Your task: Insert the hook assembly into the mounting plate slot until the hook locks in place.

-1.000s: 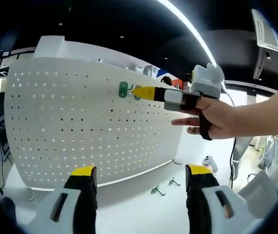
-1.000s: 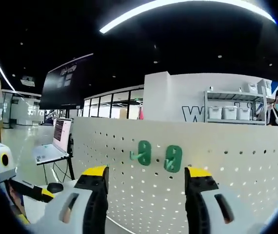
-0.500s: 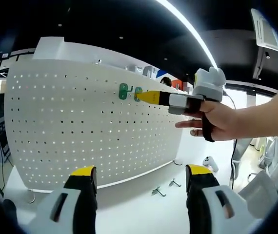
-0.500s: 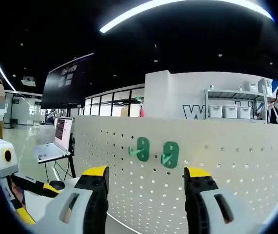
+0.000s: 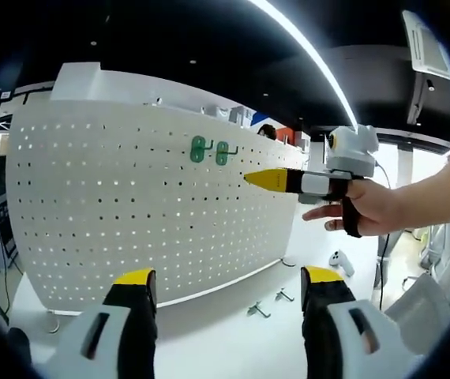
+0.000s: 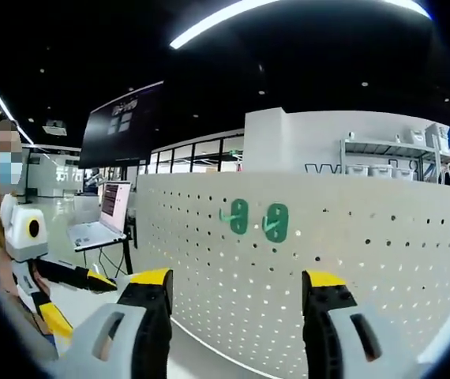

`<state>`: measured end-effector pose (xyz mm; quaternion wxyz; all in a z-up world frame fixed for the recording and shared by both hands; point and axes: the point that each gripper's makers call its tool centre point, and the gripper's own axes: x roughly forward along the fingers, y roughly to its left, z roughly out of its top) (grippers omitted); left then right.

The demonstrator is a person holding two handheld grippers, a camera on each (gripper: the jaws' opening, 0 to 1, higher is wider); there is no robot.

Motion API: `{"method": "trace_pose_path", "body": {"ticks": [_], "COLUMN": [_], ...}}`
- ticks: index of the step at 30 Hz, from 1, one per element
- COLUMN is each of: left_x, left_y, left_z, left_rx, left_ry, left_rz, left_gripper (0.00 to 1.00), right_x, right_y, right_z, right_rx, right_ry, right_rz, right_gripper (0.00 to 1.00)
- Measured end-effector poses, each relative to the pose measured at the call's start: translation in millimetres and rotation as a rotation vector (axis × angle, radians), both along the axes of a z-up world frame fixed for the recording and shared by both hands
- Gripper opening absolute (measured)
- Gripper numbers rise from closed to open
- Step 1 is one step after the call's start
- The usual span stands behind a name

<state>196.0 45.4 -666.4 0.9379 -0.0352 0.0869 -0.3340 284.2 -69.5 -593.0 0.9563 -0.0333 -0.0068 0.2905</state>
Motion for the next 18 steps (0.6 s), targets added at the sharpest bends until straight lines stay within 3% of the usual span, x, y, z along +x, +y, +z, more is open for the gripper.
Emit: {"method": "trace_pose_path", "body": {"ticks": [18], "left_x": [-0.7], "left_y": [-0.1], "left_z": [0.1], "left_rx": [0.0], "left_ry": [-0.006], "left_rz": [-0.001], "left_gripper": [0.78], "right_x": [-30.7], "right_y": [-11.5], "right_z": [-19.1], "right_rx": [-0.009], "right_ry": [0.018], "right_rz": [0.031], "right_gripper": [0.7]}}
